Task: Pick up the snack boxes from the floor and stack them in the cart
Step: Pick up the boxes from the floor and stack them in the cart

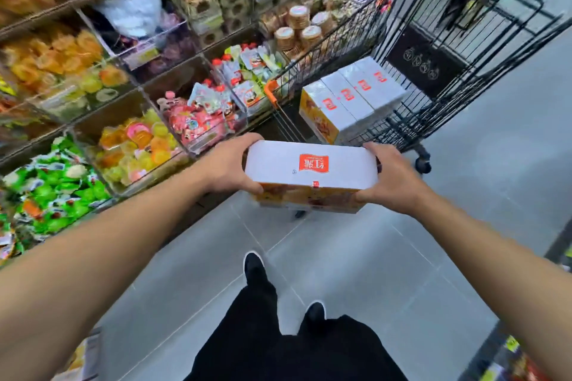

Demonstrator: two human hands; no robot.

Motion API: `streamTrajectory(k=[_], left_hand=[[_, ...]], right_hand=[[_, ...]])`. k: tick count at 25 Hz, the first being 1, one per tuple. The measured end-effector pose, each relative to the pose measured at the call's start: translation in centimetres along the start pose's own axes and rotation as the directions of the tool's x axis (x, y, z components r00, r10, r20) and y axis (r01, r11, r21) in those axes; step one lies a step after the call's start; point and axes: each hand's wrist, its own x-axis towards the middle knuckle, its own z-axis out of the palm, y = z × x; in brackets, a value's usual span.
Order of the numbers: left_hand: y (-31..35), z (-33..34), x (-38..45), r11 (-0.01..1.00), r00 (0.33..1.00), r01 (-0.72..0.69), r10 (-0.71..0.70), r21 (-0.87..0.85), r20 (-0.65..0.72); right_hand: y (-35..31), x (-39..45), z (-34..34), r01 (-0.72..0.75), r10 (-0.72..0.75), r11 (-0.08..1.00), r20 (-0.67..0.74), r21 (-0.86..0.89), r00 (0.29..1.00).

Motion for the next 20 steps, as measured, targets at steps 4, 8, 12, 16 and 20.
streamTrajectory(k=[4,8,12,16,20], left_hand=[[1.7,-3.4,8.9,0.994,0.995,-0.103,0.103,0.022,-0.001],[0.6,-6.6,19.1,0.964,0.968,-0.249,0.246,0.091,0.043],[-1.8,-8.9,29.7,0.919,0.932,-0.354,0.331,0.175,0.149],[-3.7,-8.7,38.2,0.827,0.866,-0.473,0.374,0.303,0.331],[-5.0,-6.4,44.0,0.69,0.8,-0.575,0.363,0.439,0.477]], right_hand=[[2.0,5.1,-3.8,-0.044,0.044,0.999,-0.14,0.003,0.989],[2.7,12.3,-4.9,-0.131,0.13,0.991,-0.199,0.009,0.971],[1.8,19.3,-4.3,-0.264,0.274,0.962,-0.2,0.074,0.941],[2.1,24.3,-2.2,-0.401,0.4,0.916,-0.155,0.026,0.903],[2.8,27.4,1.3,-0.486,0.481,0.854,-0.075,-0.183,0.873]])
